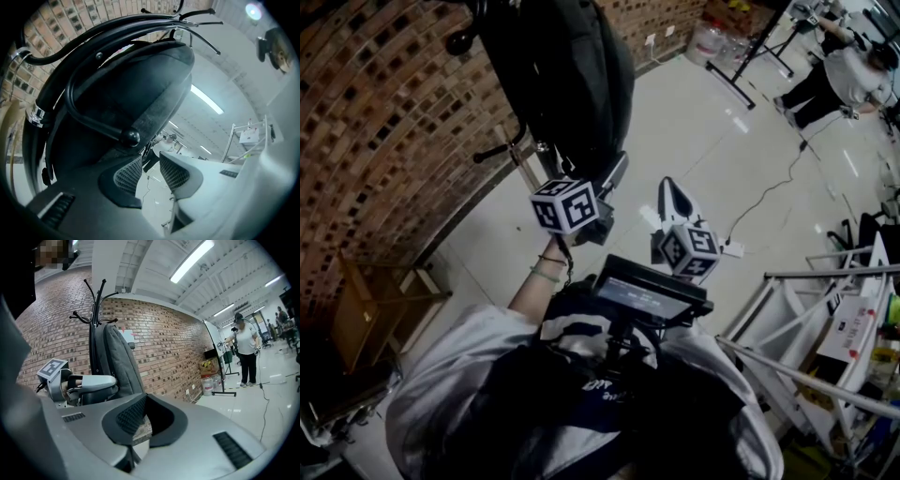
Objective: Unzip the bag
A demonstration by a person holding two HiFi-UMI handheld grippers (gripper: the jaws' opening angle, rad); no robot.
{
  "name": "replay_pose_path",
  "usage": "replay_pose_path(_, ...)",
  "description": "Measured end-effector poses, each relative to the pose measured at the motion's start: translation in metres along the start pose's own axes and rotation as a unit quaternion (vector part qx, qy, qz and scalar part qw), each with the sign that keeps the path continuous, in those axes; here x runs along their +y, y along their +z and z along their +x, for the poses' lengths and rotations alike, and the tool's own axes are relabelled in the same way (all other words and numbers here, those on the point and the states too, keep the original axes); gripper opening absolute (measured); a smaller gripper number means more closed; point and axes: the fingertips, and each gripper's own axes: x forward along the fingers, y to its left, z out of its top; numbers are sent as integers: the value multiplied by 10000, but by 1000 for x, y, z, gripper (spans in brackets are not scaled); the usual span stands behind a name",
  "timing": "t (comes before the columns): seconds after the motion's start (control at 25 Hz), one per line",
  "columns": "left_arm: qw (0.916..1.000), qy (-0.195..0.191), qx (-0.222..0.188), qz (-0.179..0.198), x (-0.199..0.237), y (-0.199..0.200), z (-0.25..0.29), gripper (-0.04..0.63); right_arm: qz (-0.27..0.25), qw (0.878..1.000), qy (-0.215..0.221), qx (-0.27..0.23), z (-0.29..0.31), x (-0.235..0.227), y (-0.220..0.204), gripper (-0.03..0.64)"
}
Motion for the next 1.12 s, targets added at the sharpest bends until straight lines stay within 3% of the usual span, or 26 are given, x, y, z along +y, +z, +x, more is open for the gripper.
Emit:
replay_pose_path(0.52,9997,-164,-72,169,-5,-2,12,80,11,9999,-101,26,4,-6,-4,8)
replay_pose_path(0.76,9994,-148,-299,-45,-3,0,12,25,70,9997,-227,-26,2,-15,-3,8)
replay_pose_path(0.96,9981,-290,-470,258,-11,8,12,20,51,9997,-225,66,8,-19,-10,8)
replay_pose_path(1.12,9981,-188,-574,147,-12,8,15,18,37,9999,-69,108,12,-21,-9,8)
